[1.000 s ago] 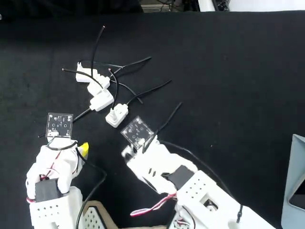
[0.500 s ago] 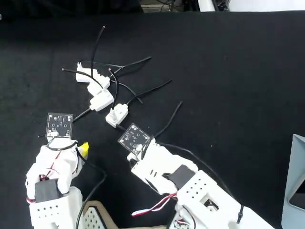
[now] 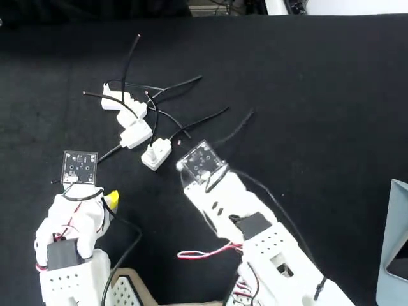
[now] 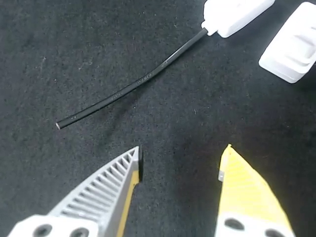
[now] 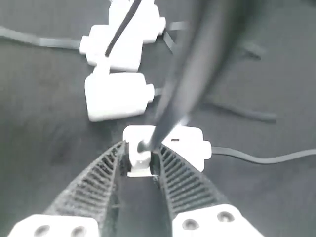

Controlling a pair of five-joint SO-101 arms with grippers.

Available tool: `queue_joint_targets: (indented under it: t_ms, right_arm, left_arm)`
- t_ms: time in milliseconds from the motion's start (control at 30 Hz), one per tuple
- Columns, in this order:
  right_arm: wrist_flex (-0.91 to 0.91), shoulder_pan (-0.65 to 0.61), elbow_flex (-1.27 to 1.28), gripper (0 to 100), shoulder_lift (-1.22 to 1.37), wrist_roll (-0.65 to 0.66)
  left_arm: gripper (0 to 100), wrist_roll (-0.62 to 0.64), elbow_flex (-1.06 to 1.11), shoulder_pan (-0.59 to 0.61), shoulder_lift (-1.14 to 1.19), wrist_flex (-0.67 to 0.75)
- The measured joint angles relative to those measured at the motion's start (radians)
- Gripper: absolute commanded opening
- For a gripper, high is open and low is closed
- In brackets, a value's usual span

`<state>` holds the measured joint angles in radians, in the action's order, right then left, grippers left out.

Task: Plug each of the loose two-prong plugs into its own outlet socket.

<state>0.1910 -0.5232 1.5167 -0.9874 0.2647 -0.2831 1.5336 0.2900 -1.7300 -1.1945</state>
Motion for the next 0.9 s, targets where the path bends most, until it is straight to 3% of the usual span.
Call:
queue_joint_targets:
  t_ms: [300,467,667,900]
  right_arm:
    - [-0.072,0.0,-0.072,1.1,0.084,0.0]
    - [-0.075,0.051,-0.296,1.2,0.347,-0.083]
    - [-0.078,0.061,-0.612,2.5,0.758,-0.095]
    - [-0.08,0.064,-0.807,31.2,1.023,-0.095]
  left_arm:
    - [26,0.0,0.0,0.0,0.0,0.0]
    - [26,0.0,0.0,0.0,0.0,0.0]
    - [26,0.0,0.0,0.0,0.0,0.0]
    - [26,0.0,0.0,0.0,0.0,0.0]
